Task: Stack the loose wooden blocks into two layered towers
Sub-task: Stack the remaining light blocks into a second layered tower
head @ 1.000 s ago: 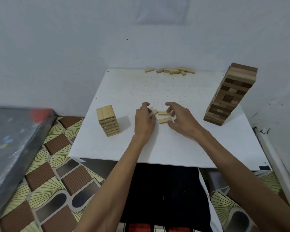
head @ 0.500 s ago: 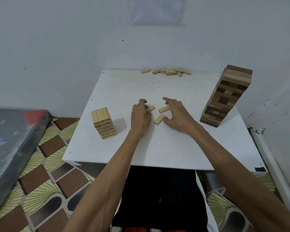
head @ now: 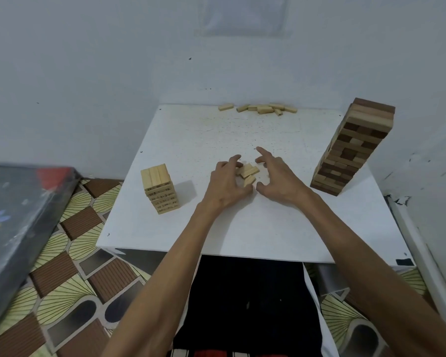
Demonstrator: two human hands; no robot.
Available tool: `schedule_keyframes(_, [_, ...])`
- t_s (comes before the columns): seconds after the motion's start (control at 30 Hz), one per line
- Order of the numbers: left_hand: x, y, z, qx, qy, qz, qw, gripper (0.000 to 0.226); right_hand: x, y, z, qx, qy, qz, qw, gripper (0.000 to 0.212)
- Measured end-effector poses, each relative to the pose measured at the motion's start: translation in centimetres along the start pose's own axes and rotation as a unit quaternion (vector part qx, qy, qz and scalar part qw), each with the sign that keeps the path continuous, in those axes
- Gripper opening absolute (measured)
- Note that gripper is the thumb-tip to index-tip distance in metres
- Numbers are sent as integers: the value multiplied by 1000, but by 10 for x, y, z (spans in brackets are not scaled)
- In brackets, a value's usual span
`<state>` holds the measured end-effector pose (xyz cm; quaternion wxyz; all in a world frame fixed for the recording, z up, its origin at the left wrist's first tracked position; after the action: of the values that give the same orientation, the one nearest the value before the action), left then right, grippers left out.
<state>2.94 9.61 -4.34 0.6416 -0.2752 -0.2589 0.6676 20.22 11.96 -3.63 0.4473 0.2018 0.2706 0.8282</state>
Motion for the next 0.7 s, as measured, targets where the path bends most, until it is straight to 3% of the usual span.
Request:
schedule_keyframes(0.3, [-15, -8, 7, 58, 6, 10, 998, 90, 3, -3, 7, -39, -37, -22, 998, 67])
schedule_keyframes(0.47, [-22, -4, 10, 40, 5, 31, 999, 79, -3, -5, 9, -33, 11, -29, 999, 68])
schedule_keyframes(0.6, [-23, -10, 4, 52, 7, 57, 997, 100, 0, 1, 7, -49, 63, 37, 996, 71])
schedule_keyframes(0.7, [-26, -16, -3, 73, -11, 67, 995, 98, 5, 2, 10, -35, 60, 38, 997, 68])
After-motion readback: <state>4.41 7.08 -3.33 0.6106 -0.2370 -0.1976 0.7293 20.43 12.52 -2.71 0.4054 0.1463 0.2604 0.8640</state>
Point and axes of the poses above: each hand's wrist, its own x-axis towards the middle knuckle, its own z-axis out of the back of the hand, y = z × x, the point moved 4 cm from there along x, towards the middle knuckle, and after that the axes turned 10 degrees about z, right-handed, at the moved point
